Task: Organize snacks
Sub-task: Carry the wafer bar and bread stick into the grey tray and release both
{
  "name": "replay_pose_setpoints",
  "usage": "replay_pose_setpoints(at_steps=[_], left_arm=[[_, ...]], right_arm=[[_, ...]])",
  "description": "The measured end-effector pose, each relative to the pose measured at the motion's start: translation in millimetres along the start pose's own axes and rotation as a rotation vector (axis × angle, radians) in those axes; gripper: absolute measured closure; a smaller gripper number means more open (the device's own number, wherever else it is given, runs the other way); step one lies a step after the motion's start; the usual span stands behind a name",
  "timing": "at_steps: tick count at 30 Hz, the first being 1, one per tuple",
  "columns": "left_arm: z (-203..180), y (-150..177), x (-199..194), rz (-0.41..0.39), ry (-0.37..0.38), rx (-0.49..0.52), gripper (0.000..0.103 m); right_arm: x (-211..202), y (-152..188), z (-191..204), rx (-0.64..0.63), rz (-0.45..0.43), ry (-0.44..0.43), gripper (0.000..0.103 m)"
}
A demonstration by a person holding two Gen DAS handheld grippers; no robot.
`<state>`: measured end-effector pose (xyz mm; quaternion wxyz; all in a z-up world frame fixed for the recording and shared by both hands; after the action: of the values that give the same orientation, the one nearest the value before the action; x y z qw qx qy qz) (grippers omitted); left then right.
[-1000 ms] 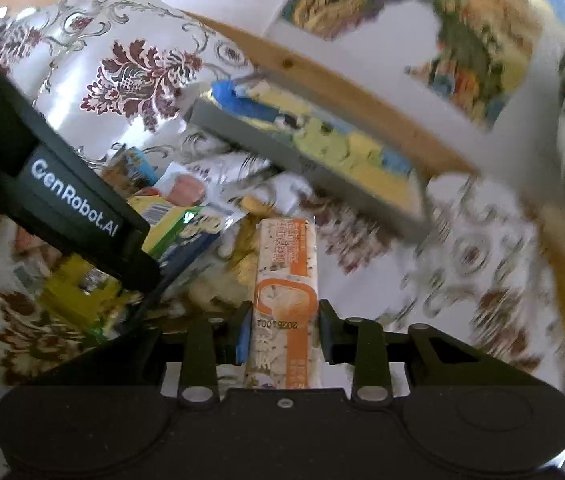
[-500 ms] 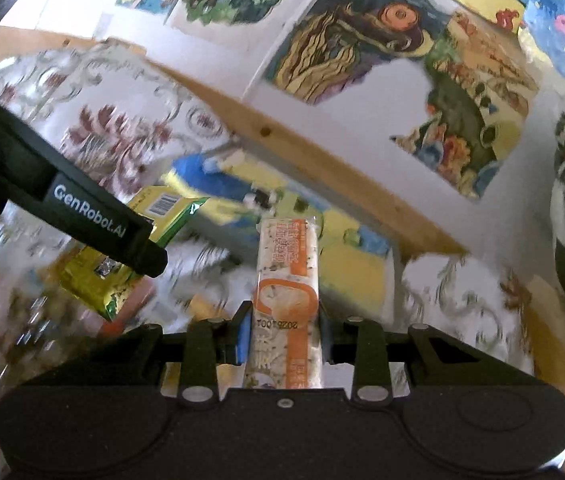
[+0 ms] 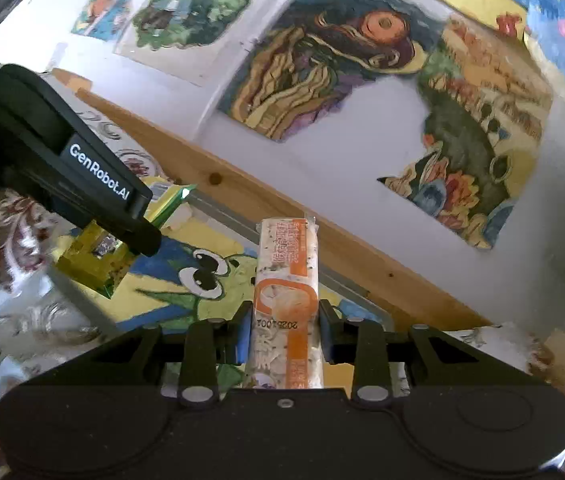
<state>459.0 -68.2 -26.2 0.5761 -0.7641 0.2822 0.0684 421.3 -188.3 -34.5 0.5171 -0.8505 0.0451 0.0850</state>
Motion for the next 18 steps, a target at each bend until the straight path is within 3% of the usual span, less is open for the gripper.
replay_pose_setpoints(at_steps=[7, 18], left_arm=[[0.2, -4.8, 50.7, 0.039, -0.028, -0.023, 0.051], [-14.4, 28.7, 90.7, 0.17, -0.058, 0.013, 0.051]], right_arm=[[43.7, 19.8, -12.6, 0.11, 0.054, -0.02, 0.069], [66.0, 51.2, -31.7, 0.246, 0.163, -0.043, 0.069]])
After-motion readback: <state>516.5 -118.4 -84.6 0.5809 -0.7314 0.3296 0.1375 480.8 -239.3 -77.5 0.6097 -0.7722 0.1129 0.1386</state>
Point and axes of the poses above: each gripper's, at about its wrist camera, not at the fingertips, and x roughly the way its jaws point, z to its left, y to its underside, the point moved 10 cm from there along x, roughly the way its jaws point, and after that the axes turned 4 degrees about -z, right-handed, at the moved point
